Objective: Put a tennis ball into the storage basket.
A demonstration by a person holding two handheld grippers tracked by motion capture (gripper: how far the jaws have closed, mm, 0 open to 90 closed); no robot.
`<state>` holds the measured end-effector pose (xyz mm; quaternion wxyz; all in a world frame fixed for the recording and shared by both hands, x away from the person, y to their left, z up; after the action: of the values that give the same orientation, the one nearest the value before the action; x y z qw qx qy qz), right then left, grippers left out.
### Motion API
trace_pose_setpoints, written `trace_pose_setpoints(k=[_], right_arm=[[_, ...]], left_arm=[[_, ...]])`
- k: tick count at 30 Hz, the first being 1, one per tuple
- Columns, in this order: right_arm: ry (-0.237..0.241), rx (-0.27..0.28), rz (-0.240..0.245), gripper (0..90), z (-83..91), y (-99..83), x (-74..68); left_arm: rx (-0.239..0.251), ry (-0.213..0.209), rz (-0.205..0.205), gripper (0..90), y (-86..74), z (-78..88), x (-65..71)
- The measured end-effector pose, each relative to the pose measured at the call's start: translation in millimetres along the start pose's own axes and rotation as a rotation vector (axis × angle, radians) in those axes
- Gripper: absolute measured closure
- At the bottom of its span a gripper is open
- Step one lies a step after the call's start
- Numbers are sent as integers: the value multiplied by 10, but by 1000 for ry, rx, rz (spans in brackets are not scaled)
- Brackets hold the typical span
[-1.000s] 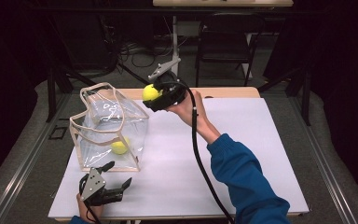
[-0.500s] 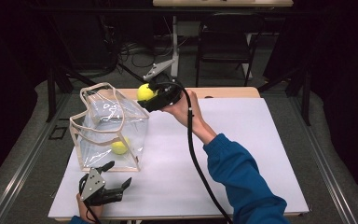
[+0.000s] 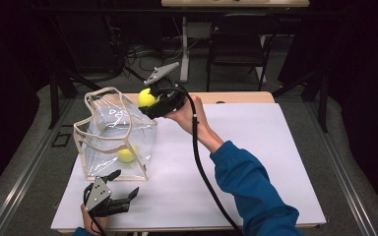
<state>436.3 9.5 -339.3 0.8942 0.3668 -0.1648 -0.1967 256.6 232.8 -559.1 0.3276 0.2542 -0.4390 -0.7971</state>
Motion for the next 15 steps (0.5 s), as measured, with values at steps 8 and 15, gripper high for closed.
trace_pose_setpoints(k=[8,15], right_arm=[[9,8,8,264,-16,43,-36],[17,12,9,264,-45,65,-57]], left_arm=[[-2,0,1,159,0,-1,0],[-1,0,3,159,-1,1,-1]])
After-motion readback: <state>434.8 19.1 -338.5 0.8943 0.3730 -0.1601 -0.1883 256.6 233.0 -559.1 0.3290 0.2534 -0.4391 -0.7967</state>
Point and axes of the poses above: each handheld gripper's, and its own axes: z roughly backward along the jaws, y roughly out of its top, x roughly to its right, the point moved 1 cm from there along -z, roughly forward along the jaws, and after that the axes turned 9 degrees about -x, right-handed, at the moved point
